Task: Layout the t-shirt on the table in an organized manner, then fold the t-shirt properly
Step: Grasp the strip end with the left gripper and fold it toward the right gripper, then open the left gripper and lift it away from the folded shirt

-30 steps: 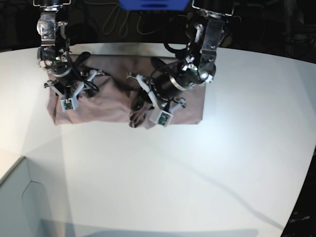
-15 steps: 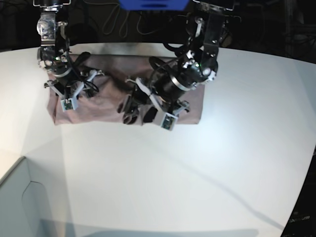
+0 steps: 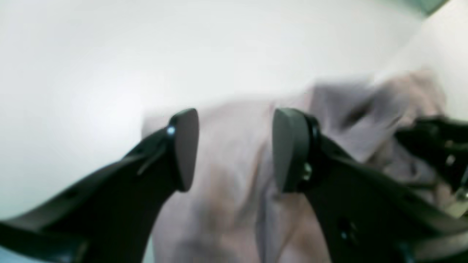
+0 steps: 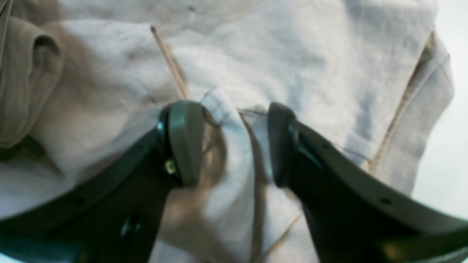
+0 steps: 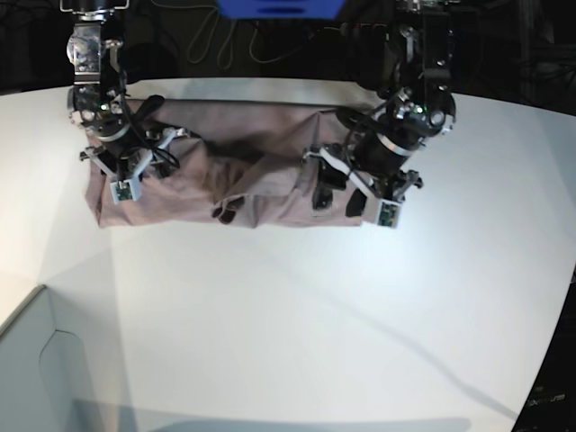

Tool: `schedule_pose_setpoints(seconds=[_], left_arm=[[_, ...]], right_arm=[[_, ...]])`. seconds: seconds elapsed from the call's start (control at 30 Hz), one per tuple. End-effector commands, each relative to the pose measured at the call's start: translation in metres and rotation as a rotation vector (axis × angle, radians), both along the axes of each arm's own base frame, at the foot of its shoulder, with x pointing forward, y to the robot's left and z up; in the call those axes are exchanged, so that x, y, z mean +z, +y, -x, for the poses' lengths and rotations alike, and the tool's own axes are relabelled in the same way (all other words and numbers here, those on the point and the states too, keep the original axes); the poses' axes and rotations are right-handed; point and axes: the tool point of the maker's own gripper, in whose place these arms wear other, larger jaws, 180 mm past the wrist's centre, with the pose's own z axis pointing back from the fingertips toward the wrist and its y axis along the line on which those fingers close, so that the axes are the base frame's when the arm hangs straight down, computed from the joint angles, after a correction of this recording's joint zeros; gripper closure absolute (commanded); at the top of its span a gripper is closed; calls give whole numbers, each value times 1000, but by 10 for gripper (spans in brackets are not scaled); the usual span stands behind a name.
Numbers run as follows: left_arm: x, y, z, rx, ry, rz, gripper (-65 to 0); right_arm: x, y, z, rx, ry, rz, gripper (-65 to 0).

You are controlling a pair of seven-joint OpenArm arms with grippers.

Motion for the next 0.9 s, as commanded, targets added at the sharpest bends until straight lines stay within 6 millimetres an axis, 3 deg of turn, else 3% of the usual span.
schedule_pose_setpoints(seconds=[0.0, 0.1, 0.23, 0.33, 0.47, 0.53, 0.7, 0.8, 0.87], left_arm=[[13, -9, -7, -6, -46, 46, -297], [5, -17, -7, -33, -27, 52, -241], [-20, -69, 19, -188, 54, 65, -215], [-27, -103, 38, -343, 68, 42, -215], [-20, -144, 68, -586, 20, -12, -215], [-6, -156, 80, -675, -33, -25, -216], [29, -161, 81, -712, -140, -16, -217], [36, -140, 66, -669, -170, -47, -217], [32, -115, 52, -602, -161, -75, -217]], right_arm=[[0, -7, 1, -6, 14, 28, -292], [-1, -7, 2, -6, 19, 28, -292], [0, -7, 1, -8, 14, 27, -292], [1, -7, 1, -9, 11, 28, -292], [7, -14, -5, -25, -10, 34, -292], [17, -26, -8, -55, -36, 46, -292], [45, -48, -17, -138, -119, 59, -295], [65, -55, -21, -183, -174, 62, -335], [72, -63, -15, -214, -187, 71, -378]])
